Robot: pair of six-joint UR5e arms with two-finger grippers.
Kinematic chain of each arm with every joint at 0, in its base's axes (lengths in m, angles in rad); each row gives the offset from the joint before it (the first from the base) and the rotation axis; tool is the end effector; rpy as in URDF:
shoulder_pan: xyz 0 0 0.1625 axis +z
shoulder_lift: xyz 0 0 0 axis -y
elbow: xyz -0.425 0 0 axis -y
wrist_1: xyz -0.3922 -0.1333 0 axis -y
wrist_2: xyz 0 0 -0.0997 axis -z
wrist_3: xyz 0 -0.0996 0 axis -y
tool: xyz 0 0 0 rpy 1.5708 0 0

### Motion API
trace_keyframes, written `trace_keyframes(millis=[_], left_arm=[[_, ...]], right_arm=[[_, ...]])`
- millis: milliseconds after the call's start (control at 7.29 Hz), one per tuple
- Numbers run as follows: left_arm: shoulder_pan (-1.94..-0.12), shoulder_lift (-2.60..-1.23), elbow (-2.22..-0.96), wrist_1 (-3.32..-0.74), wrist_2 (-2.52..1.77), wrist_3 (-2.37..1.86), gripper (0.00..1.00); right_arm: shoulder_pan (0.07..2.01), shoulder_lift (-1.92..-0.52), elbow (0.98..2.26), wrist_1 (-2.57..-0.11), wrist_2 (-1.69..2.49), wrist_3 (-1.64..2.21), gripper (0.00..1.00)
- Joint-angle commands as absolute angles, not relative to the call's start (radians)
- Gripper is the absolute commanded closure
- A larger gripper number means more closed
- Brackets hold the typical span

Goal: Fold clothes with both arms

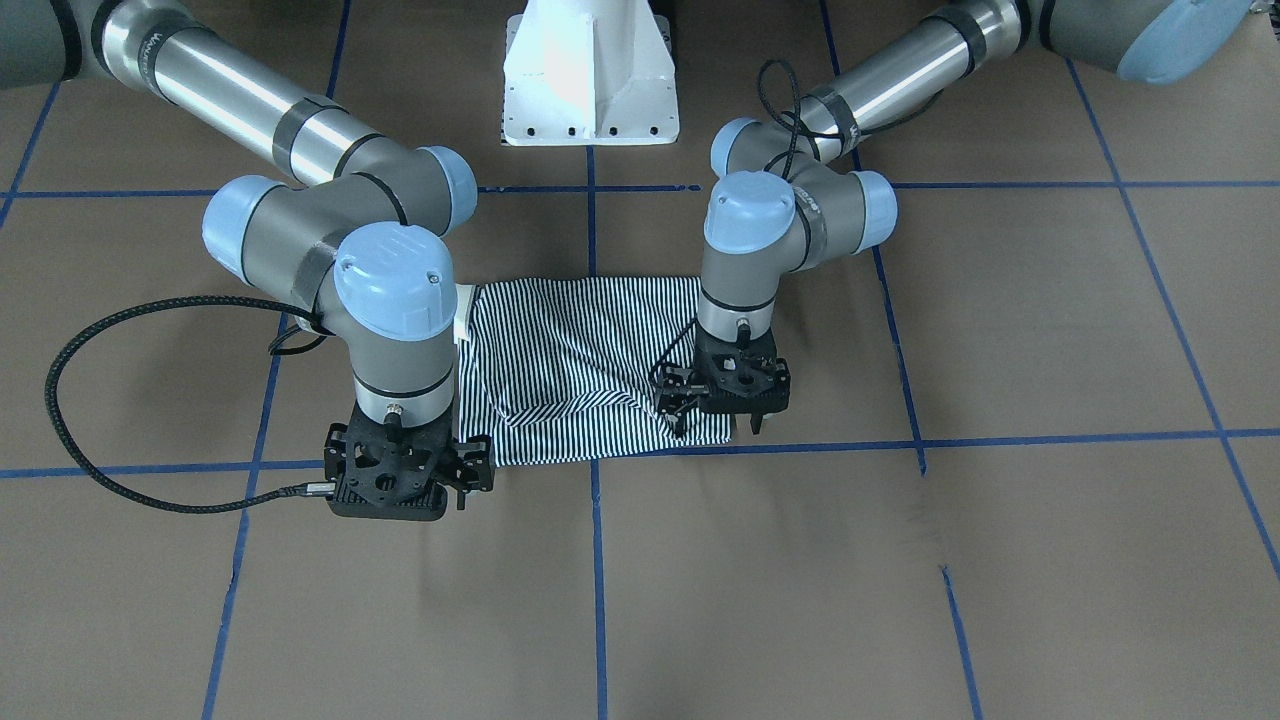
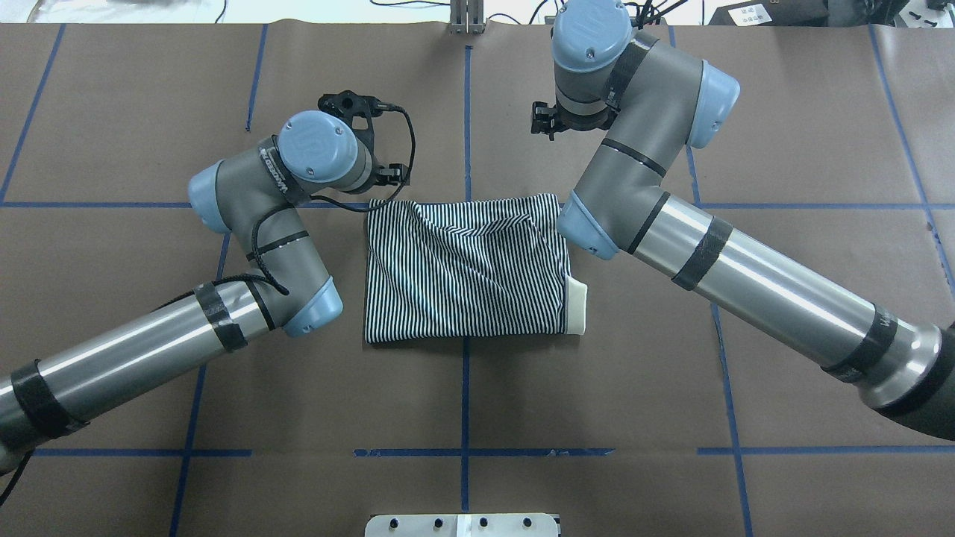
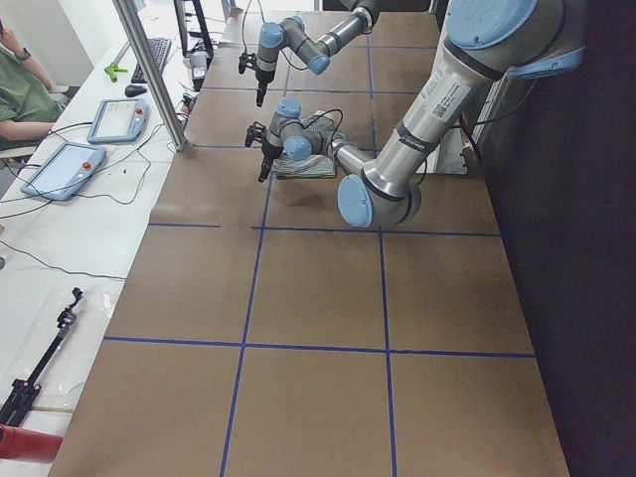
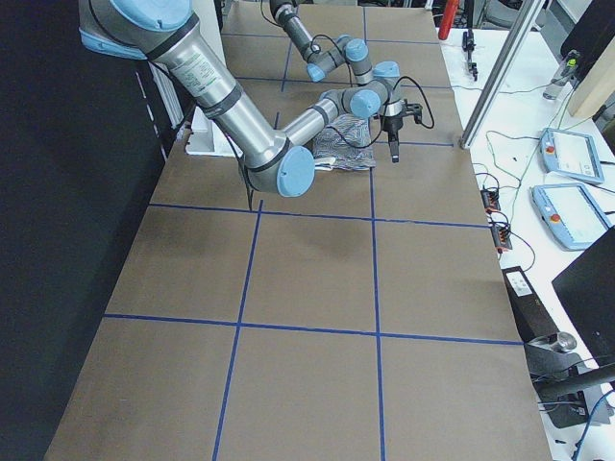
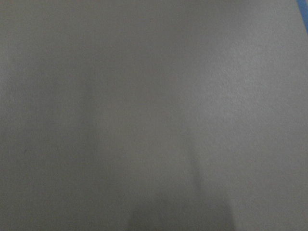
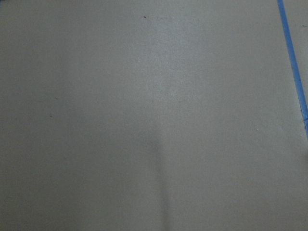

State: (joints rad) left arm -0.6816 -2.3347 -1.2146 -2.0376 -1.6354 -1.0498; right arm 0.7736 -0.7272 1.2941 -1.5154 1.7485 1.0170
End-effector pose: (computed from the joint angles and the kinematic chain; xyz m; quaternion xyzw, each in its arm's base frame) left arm 0.5369 -0.5989 0.3012 0.2153 0.3656 -0.0590 0.9036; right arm -0.4818 -0.6323 0.2560 0.1213 -0.2922 0.0770 0.9455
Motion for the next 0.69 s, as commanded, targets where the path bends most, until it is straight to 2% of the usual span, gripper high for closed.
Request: trace_keyframes(millis=[0, 411, 549], left_arm=[[-0.741, -2.333, -1.199, -2.066, -1.682, -0.956, 0.0], [-0.758, -2.223, -1.379, -2.068, -1.779, -0.869, 0.0], [-0.77, -2.217, -1.384, -2.068, -1.779, -0.855, 0.0]], right_arm=[[0.767, -0.735, 1.305, -1.513, 1.749, 1.023, 0.0], [0.656, -0.779, 1.381, -1.392, 1.74, 1.215, 0.03], [0.619, -0.77, 1.388, -1.394, 1.732, 1.303, 0.39]])
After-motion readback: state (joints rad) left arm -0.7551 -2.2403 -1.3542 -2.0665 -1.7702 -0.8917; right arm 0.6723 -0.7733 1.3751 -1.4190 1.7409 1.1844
